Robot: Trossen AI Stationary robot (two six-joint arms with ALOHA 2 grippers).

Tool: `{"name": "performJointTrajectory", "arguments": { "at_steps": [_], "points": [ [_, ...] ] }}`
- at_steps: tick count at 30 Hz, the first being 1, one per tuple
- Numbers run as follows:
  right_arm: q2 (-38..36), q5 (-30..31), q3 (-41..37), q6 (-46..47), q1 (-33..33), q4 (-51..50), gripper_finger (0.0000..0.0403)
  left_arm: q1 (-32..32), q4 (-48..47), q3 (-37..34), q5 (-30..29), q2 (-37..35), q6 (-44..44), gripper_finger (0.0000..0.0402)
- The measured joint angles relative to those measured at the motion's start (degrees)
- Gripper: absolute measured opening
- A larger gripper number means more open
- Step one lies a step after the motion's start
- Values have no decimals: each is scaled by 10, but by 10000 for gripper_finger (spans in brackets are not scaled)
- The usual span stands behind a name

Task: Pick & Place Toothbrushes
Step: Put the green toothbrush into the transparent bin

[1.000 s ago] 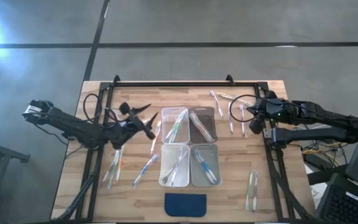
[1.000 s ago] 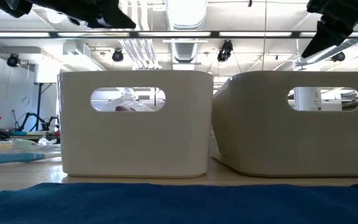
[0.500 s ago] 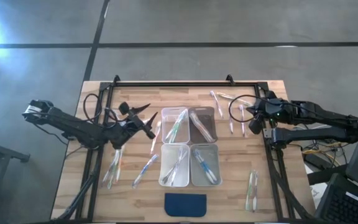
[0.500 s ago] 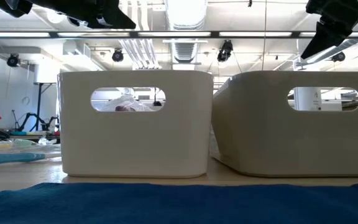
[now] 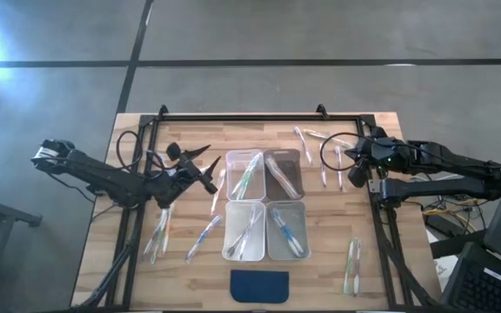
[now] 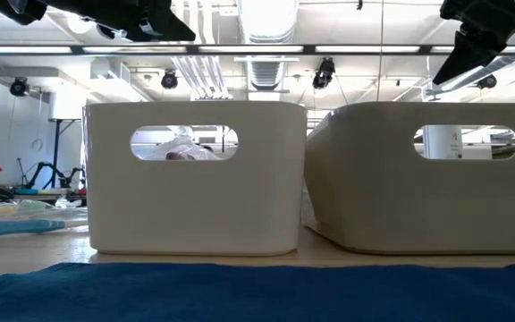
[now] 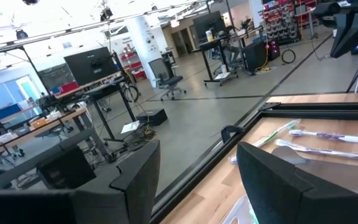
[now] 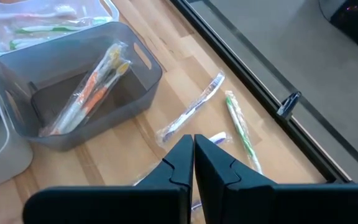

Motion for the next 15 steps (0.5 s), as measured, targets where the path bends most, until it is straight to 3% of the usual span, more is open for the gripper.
{"name": "performJointTrajectory", "arguments": {
  "at_steps": [5, 9, 10, 13, 15],
  "points": [
    [0, 3, 0, 0, 0, 5, 8, 0, 0, 0, 0, 0, 1, 218],
    [5, -12, -4, -1, -1, 84, 8, 0, 0, 0, 0, 0, 1, 218],
    [10, -55, -4, -16, -1, 108, 8, 0, 0, 0, 0, 0, -1, 218],
    [37, -268, -3, -122, 3, 159, 8, 0, 0, 0, 0, 0, -3, 218],
    [65, -311, -3, -187, 21, 187, 8, 0, 0, 0, 0, 0, 1, 218]
  ]
}}
